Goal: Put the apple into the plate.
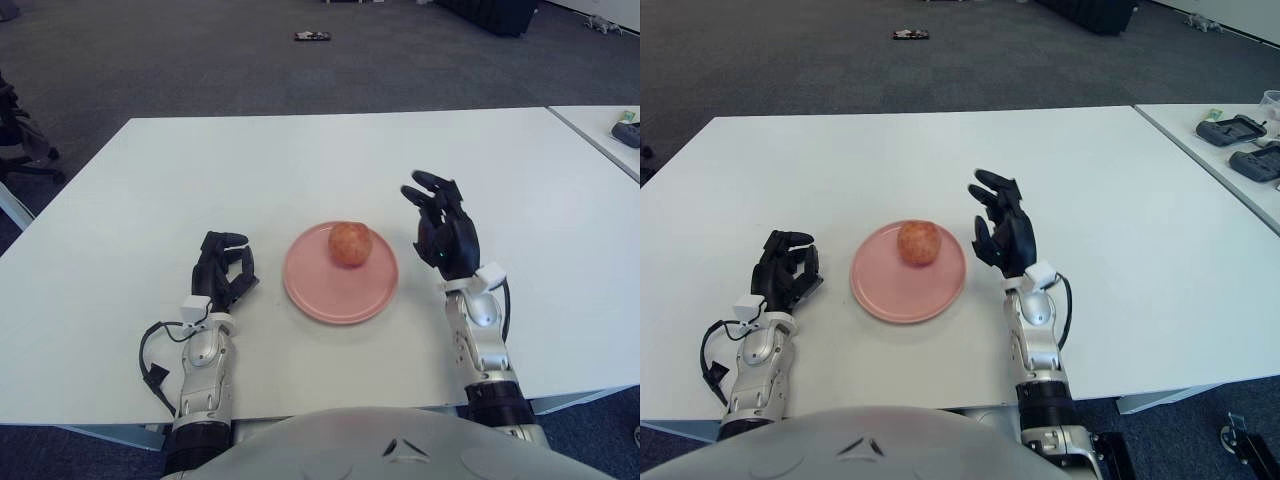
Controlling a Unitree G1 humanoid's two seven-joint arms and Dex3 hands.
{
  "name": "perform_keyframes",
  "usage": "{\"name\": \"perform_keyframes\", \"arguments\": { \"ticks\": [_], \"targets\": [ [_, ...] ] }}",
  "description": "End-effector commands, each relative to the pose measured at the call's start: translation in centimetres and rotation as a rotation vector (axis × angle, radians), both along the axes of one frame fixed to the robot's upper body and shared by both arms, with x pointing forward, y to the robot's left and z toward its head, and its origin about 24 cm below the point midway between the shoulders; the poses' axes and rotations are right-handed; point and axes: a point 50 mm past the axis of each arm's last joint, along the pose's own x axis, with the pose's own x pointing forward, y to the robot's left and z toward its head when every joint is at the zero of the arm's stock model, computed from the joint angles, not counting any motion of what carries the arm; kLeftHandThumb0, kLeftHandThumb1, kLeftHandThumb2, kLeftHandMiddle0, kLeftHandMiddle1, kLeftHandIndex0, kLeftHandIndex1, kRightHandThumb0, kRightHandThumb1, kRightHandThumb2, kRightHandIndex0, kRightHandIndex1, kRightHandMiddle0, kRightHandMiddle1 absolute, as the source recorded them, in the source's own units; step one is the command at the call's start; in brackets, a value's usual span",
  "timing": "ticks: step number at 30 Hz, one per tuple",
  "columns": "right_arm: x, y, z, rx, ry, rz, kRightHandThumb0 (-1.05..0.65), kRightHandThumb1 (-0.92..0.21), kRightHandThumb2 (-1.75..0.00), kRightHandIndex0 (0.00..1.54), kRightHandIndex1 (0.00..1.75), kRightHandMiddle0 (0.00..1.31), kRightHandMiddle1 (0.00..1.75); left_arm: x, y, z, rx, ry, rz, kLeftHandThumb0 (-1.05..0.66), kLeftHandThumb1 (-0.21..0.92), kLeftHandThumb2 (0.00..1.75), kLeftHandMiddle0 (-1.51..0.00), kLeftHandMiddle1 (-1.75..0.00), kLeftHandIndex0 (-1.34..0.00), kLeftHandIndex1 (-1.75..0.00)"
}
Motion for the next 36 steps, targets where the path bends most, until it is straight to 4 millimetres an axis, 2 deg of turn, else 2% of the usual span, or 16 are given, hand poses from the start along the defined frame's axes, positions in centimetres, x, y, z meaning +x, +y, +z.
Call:
{"name": "perform_keyframes", "arguments": {
  "ticks": [1,4,8,13,23,30,36],
  "targets": [
    [-0.3,0.2,-0.5,-0.038,-0.024,-0.087,-0.69,-0.91,-0.87,0.32,1.33,0.12,1.70,-0.9,-0.1,-1.6,-0.025,0.089,0.001,-0.39,0.64,0.92,-0.82,-1.75,-0.37,-1.75],
    [-0.7,0.0,-1.3,-0.067,0.005,-0.164,-0.47,-0.85,-0.74,0.42,1.31,0.21,1.73,-0.9,-0.1,-1.6,-0.027,0.089,-0.003,-0.39,0.64,0.92,-0.82,-1.75,-0.37,-1.75],
    [-1.3,-0.6,-2.3,-0.078,0.062,-0.236,-0.39,-0.82,-0.69,0.48,1.32,0.25,1.74,-0.8,-0.1,-1.7,-0.026,0.087,-0.008,-0.39,0.64,0.92,-0.82,-1.75,-0.37,-1.75],
    [-1.5,-1.3,-3.4,-0.052,0.135,-0.301,-0.38,-0.77,-0.75,0.50,1.39,0.29,1.75,-0.7,-0.1,-1.8,-0.031,0.088,-0.011,-0.39,0.64,0.92,-0.83,-1.75,-0.37,-1.75],
    [-1.7,-1.0,-3.7,-0.006,0.127,-0.364,-0.41,-0.58,-1.00,0.63,1.55,0.41,1.75,-0.6,-0.2,-1.7,-0.037,0.082,-0.015,-0.39,0.64,0.91,-0.83,-1.75,-0.36,-1.75],
    [-2.1,-1.2,-4.2,-0.039,0.148,-0.376,-0.41,-0.55,-1.04,0.67,1.56,0.43,1.75,-0.5,-0.3,-1.6,-0.028,0.087,-0.016,-0.39,0.65,0.91,-0.82,-1.75,-0.36,-1.75],
    [-2.3,-1.1,-4.7,-0.071,0.191,-0.373,-0.41,-0.57,-1.01,0.67,1.50,0.42,1.75,-0.6,-0.4,-1.6,-0.052,0.094,-0.009,-0.39,0.65,0.90,-0.82,-1.75,-0.36,-1.75]
  ]
}}
